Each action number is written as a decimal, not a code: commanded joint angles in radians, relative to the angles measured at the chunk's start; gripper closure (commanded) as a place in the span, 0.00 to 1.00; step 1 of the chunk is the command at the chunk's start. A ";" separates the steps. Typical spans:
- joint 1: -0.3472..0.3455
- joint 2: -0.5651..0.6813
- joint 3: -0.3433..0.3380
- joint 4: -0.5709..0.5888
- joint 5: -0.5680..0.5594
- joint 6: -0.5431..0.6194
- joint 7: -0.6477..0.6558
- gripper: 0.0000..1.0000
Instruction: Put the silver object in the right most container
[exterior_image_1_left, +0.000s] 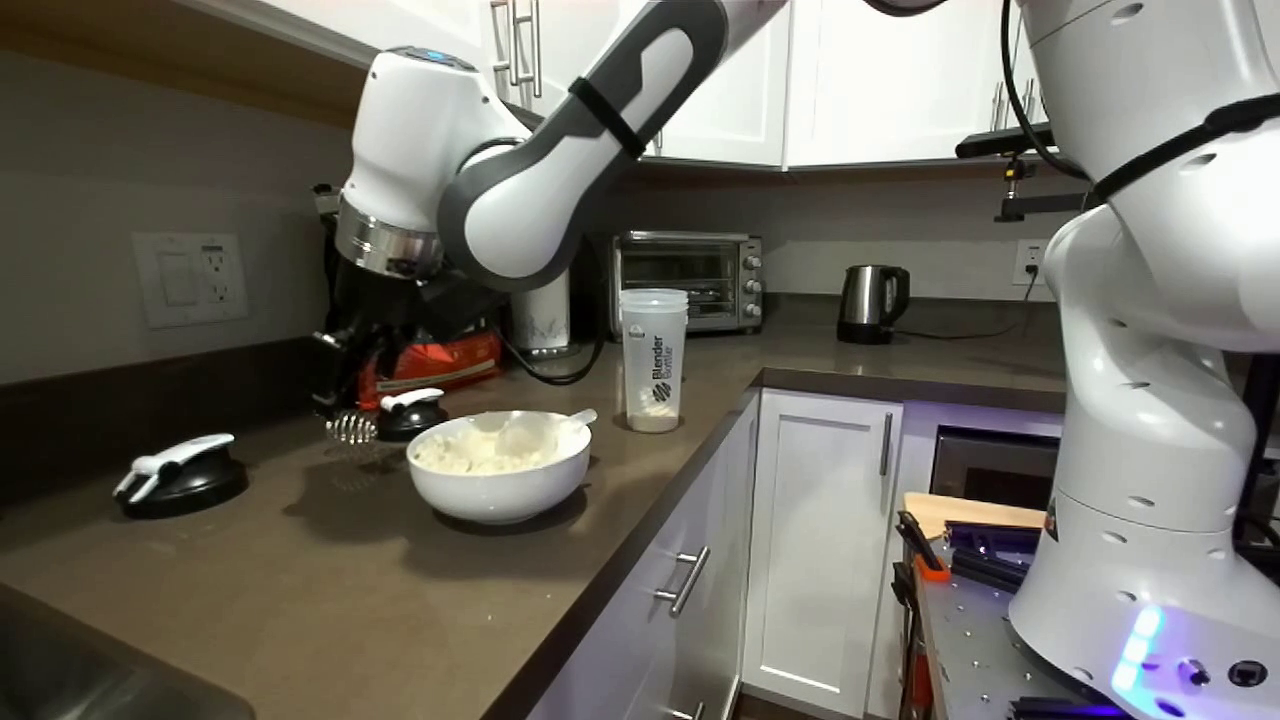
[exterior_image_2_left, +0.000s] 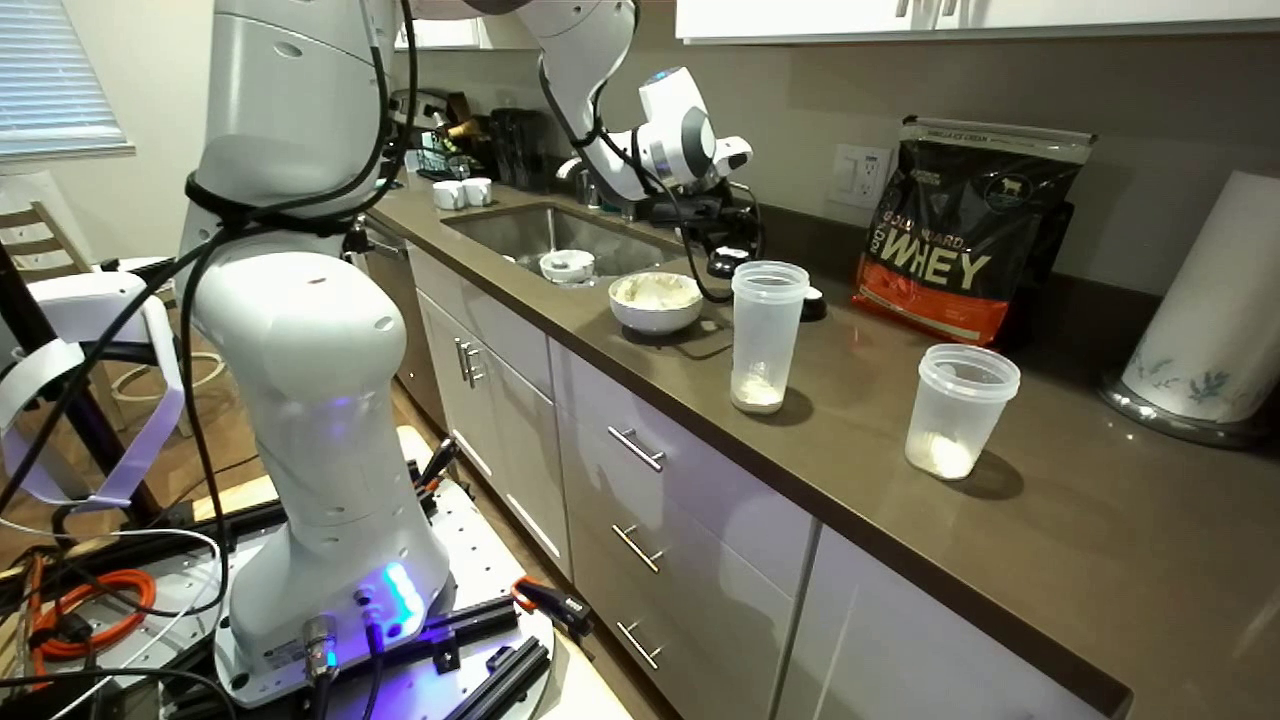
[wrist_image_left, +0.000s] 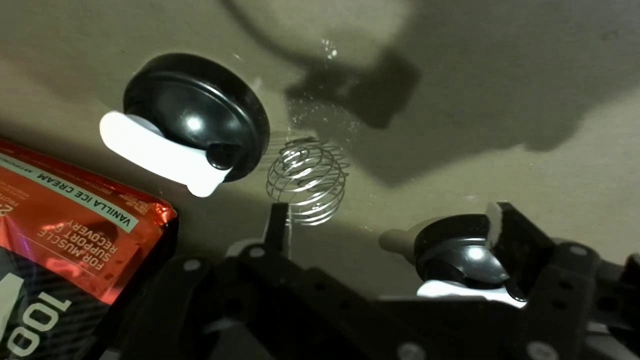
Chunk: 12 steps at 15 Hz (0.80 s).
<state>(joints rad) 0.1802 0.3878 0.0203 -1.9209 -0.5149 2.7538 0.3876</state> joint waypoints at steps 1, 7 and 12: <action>0.037 -0.002 -0.040 -0.002 0.034 0.005 -0.024 0.00; 0.092 0.060 -0.132 0.079 -0.131 0.007 0.048 0.00; 0.123 0.152 -0.192 0.213 -0.191 0.013 0.064 0.00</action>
<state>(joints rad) 0.2771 0.4684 -0.1338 -1.8039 -0.6561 2.7561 0.4115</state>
